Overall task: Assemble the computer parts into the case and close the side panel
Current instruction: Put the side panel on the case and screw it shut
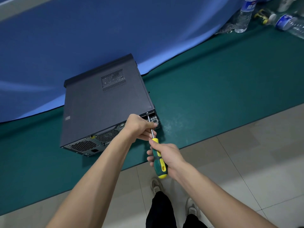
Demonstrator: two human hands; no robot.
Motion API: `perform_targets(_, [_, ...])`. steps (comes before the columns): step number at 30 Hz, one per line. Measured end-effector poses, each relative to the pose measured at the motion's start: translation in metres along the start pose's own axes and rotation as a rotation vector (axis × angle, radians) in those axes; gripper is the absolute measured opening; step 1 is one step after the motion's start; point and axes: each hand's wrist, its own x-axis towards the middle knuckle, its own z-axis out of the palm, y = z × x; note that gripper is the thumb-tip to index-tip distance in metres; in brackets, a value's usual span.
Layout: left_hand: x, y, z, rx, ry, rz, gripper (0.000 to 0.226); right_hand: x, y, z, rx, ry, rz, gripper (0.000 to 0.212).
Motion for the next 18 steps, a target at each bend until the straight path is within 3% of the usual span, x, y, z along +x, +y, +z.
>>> perform_targets(4, [-0.006,0.000,-0.003,-0.080,-0.179,-0.062,0.020,-0.002,0.000,-0.010,0.246,-0.205,0.128,0.039])
perform_targets(7, [-0.007,0.000,0.000,-0.139,-0.153,-0.057,0.015,-0.004,-0.006,-0.013,0.181,-0.263,0.158,0.050])
perform_targets(9, [-0.007,0.000,0.001,-0.122,-0.091,-0.035,0.014,-0.007,-0.009,-0.009,0.038,-0.209,0.119,0.047])
perform_targets(12, [-0.007,-0.004,0.003,-0.109,-0.044,-0.010,0.014,-0.002,-0.005,-0.003,-0.152,0.024,-0.027,0.029])
perform_targets(14, [-0.008,-0.009,0.007,-0.159,-0.024,-0.005,0.012,0.000,-0.002,0.000,-0.177,0.096,-0.066,0.028])
perform_targets(18, [-0.010,-0.011,0.014,-0.358,-0.026,-0.032,0.010,-0.003,-0.007,-0.003,0.253,-0.181,0.147,0.043])
